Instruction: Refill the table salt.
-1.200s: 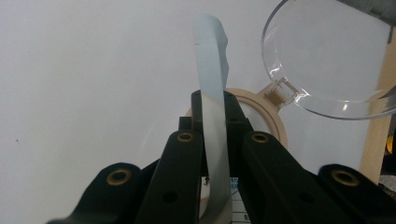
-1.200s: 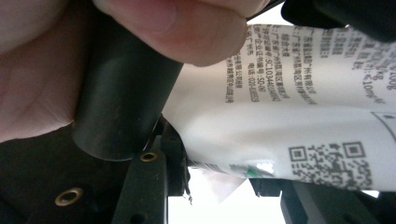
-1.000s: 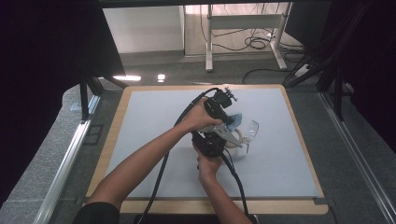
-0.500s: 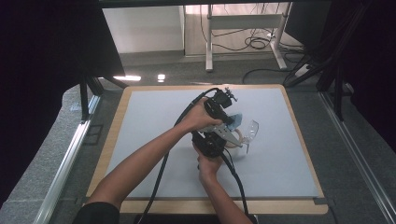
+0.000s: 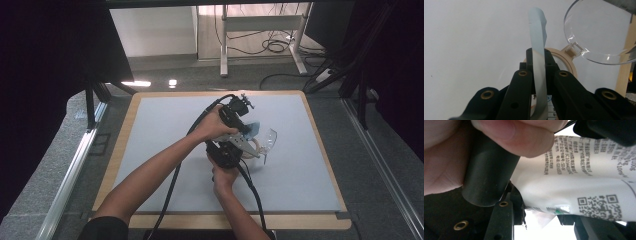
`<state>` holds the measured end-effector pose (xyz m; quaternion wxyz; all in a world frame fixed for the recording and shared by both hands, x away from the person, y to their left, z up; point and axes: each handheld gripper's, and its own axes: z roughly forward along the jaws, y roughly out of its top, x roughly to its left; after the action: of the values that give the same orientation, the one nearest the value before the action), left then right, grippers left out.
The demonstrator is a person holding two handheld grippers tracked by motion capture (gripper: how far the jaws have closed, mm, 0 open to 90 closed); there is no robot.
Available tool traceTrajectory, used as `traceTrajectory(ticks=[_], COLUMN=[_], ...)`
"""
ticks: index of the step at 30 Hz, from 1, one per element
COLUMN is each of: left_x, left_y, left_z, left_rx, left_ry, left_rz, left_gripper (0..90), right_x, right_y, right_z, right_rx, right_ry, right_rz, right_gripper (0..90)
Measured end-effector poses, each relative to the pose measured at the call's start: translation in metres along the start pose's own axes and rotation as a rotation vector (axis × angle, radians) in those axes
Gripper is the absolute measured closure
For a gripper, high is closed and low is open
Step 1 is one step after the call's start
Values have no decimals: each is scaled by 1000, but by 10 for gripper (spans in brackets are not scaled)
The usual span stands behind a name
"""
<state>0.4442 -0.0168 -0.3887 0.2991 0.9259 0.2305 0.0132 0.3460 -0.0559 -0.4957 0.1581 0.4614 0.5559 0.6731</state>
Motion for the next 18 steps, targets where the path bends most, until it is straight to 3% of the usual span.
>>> traceTrajectory(ticks=[18], left_x=[1], left_y=[0], left_z=[-2], left_rx=[5], left_ry=[1], left_rz=[5], left_gripper=[874], right_x=[3], right_y=[0], right_z=[2], right_rx=[-13], right_ry=[2], right_rz=[29], right_gripper=[640])
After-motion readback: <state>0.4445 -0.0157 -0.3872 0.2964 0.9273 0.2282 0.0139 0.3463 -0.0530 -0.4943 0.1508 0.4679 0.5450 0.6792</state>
